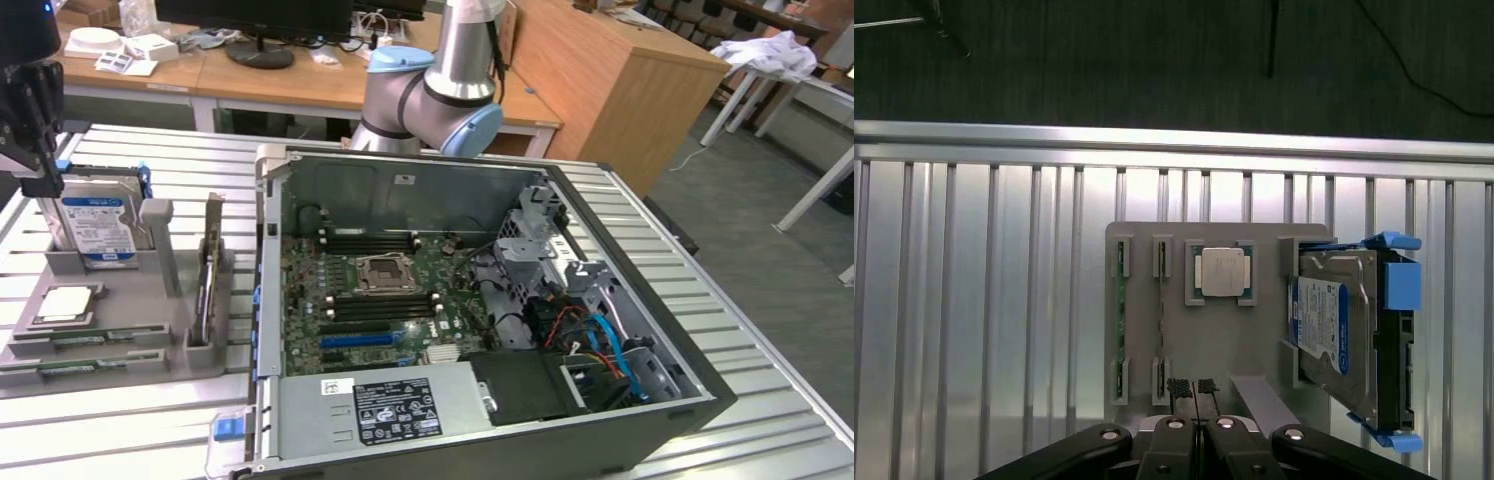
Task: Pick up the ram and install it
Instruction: 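Pick up the ram and move it above insertion slot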
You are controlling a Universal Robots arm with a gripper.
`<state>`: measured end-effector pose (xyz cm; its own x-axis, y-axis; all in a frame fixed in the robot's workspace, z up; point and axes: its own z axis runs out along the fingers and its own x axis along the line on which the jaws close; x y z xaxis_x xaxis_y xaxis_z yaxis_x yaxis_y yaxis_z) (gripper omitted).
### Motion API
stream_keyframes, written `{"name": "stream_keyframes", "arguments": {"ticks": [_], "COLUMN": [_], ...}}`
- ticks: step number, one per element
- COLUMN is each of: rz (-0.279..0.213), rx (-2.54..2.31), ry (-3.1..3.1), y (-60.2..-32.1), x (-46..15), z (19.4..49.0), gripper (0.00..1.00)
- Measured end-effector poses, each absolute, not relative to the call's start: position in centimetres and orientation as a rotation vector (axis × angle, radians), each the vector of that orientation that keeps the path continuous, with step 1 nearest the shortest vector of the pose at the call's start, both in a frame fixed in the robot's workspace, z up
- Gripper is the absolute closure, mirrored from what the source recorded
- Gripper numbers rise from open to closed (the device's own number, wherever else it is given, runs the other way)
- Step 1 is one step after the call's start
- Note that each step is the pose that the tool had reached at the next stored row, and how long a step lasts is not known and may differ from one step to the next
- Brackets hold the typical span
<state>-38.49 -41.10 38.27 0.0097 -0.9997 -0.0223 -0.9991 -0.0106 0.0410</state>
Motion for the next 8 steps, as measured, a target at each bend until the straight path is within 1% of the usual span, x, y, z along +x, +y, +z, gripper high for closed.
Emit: {"name": "stream_keyframes", "arguments": {"ticks": [8], "rz": [-0.070], "rx": [2.223], "ry": [-2.200], "y": [-41.09], "x": [-38.50], "z": [38.27], "gripper": [0.89]}}
